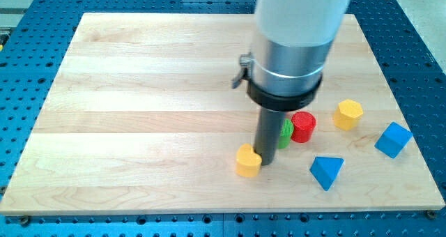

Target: Push the circles into the green star

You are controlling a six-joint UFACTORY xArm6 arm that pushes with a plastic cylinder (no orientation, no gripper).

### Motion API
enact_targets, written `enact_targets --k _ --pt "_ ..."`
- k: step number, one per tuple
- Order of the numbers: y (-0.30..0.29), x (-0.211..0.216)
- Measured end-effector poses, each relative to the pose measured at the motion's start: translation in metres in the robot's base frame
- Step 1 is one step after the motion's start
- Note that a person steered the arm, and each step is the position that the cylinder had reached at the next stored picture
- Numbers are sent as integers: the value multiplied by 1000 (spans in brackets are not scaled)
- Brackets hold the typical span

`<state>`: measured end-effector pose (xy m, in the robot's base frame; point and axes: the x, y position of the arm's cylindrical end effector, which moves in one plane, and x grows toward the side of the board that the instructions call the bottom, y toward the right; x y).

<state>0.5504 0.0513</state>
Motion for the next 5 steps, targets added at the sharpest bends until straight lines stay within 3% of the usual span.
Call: enact_targets --k 1,3,5 --pt "-10 -13" --pt "73 -27" --pt "75 -23"
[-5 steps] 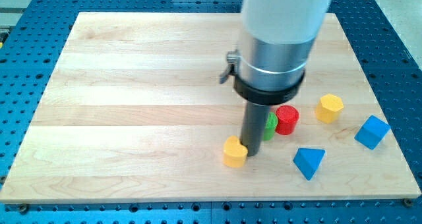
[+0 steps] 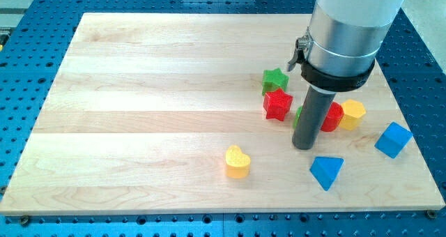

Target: Push the circles into the green star

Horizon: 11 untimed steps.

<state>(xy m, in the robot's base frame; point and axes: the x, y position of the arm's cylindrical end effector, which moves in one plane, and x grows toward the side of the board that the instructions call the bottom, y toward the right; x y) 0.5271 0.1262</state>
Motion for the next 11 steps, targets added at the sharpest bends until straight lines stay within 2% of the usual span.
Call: enact_targets --k 1,3,4,5,8,9,11 --pt "7 4" --pt "-2 -120" --pt "-7 -128" --pt "-7 -120" --pt "-9 -2" --pt "-16 6" --pt "-52 -12"
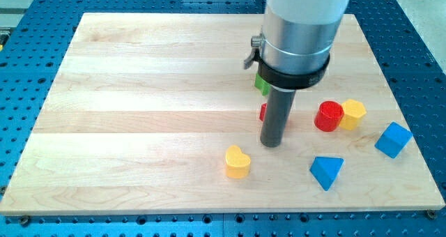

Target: Push the circles into the green star

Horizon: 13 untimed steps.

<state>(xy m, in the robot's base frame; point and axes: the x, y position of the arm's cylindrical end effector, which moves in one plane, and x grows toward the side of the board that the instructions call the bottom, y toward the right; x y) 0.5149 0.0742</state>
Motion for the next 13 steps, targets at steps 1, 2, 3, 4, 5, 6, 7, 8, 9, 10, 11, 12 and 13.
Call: enact_targets --k 1,2,3,4,5,6,7,8,9,10,11,12,13 --pt "0 -17" --pt "0 -30" --pt "0 -25" --pt "4 29" --pt "18 44" --pt "57 42" --pt "90 42" --pt "108 42" --pt "100 -6" --pt "80 -53" --pt "72 -57" --pt "72 -56" --pt "105 -56"
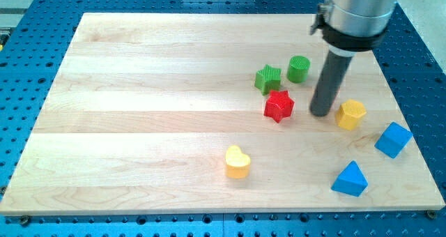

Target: Push the circles into the green star

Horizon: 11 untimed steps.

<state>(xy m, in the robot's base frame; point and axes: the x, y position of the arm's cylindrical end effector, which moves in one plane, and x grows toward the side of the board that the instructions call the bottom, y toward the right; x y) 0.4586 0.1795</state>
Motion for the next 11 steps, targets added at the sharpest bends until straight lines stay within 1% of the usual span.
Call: enact_targets --k 1,2,3,4,5,6,7,9,10,11 --pt "35 0" --pt "53 -7" --pt "67 -49" --pt "75 -80" --pt "49 -73" --pt "57 -36" --pt "58 -26" --pt "-28 -26" --pt "-22 -26" --pt "31 -46"
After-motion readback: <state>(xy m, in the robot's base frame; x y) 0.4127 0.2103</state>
